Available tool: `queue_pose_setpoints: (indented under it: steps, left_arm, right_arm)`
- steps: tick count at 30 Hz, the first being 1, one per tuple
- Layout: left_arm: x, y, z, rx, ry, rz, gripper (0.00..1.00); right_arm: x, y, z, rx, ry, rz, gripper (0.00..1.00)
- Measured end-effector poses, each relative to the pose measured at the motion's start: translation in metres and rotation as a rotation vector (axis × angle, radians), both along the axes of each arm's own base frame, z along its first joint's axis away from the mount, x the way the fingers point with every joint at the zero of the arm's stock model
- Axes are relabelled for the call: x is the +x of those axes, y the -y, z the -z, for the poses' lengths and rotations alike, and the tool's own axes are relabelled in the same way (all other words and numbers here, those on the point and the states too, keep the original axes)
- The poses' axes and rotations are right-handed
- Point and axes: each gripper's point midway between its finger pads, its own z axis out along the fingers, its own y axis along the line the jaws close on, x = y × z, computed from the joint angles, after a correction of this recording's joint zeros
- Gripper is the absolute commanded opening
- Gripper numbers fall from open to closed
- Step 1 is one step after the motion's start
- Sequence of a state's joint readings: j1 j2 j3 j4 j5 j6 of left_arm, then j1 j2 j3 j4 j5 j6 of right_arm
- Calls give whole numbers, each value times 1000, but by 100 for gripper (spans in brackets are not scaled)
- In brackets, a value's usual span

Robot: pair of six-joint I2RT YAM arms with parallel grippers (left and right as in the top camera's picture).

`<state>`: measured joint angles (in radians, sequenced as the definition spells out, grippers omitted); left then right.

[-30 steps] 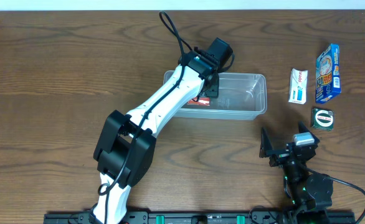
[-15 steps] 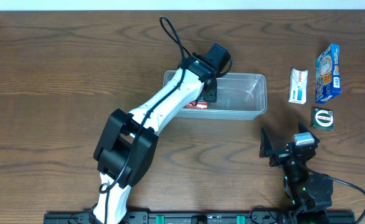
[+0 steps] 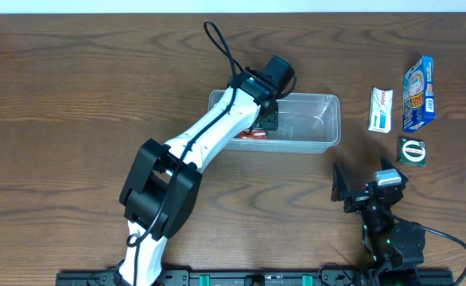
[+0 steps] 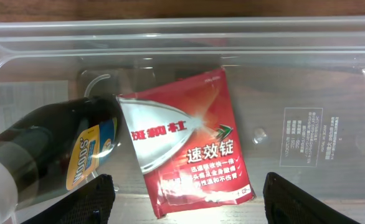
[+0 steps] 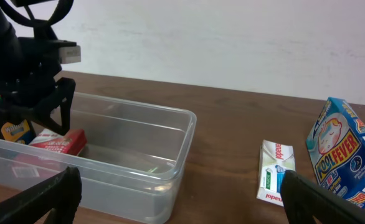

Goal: Pack container
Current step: 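Lift the red box and carry it over the container beside the bottle, then lower the red box into the container and open the left gripper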

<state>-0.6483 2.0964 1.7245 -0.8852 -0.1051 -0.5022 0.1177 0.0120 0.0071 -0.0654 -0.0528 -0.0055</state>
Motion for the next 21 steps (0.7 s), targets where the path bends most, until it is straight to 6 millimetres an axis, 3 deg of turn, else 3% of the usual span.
queue_pose_setpoints:
  steps: [3,7,18,21]
  left_arm:
    - [1,0,0,-5,3,-9,50]
    - [-1,3,0,-16,-3,-8,6]
    - [-9,62,-9,-130,66,65,6]
    - [-11,68,-11,-127,91,54,6]
  right_arm:
    - [0,0,0,0,0,0,99]
    - [0,0,0,0,0,0,99]
    - [0,0,0,0,0,0,99]
    - [0,0,0,0,0,0,99]
